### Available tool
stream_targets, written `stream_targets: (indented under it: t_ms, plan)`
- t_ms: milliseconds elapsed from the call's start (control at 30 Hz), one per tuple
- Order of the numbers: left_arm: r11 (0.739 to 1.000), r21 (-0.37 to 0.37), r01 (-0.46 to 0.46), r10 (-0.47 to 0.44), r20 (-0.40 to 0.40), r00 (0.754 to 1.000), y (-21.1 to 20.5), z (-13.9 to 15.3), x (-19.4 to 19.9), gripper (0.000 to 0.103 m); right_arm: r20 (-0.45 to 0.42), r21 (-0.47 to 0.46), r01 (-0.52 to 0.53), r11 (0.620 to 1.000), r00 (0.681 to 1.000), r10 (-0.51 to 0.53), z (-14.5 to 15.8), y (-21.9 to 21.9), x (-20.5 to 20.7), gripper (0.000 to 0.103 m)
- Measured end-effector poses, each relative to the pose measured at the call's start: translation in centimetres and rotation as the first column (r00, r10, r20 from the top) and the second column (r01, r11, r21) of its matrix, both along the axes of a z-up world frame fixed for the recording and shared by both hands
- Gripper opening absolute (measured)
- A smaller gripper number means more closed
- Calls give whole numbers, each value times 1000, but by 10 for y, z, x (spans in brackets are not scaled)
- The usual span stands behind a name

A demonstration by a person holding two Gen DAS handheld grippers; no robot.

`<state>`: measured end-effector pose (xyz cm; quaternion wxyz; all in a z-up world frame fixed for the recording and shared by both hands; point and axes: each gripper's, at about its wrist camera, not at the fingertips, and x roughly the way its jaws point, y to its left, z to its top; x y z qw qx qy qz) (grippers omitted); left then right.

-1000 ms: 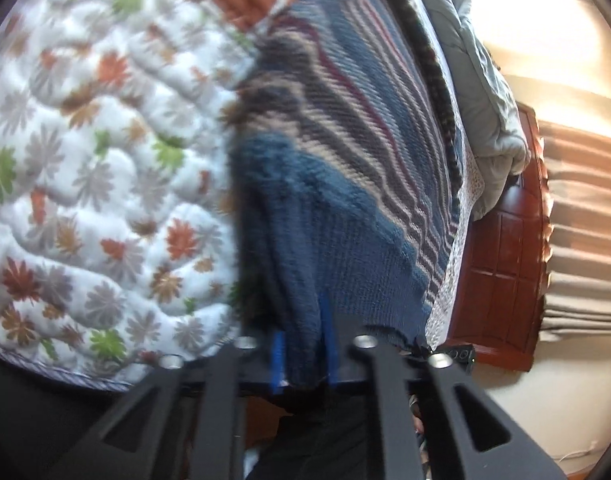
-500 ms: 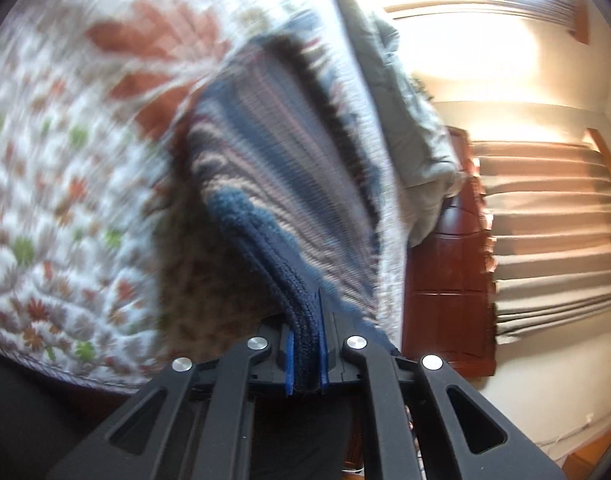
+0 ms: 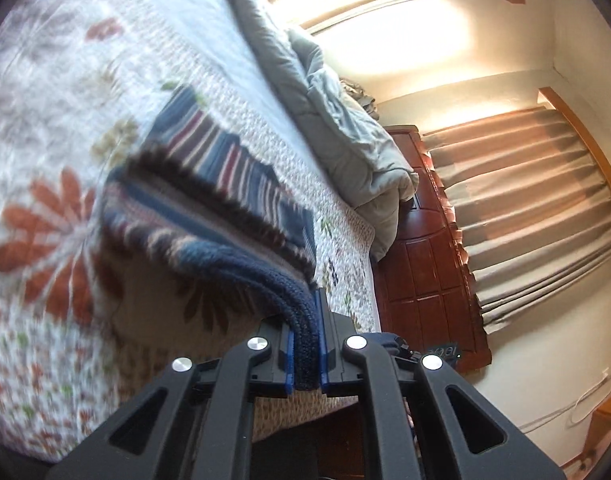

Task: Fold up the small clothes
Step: 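Grasp the ribbed hem of the folded sweater with the left tool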

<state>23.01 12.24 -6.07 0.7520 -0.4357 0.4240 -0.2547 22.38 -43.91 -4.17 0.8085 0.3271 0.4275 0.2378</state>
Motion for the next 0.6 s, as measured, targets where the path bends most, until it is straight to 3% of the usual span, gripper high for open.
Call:
stream_targets:
  t_ms: [300,600]
  plan:
    - [999,40,-4,3,34,999,-4,24,89,8,5,-69,0,998,1000,0,14,6,97,6]
    - [998,59,-20,25,-79,997,-6,-16,189,8,-89,-122,10,993,996,-21,-22,11,197,6]
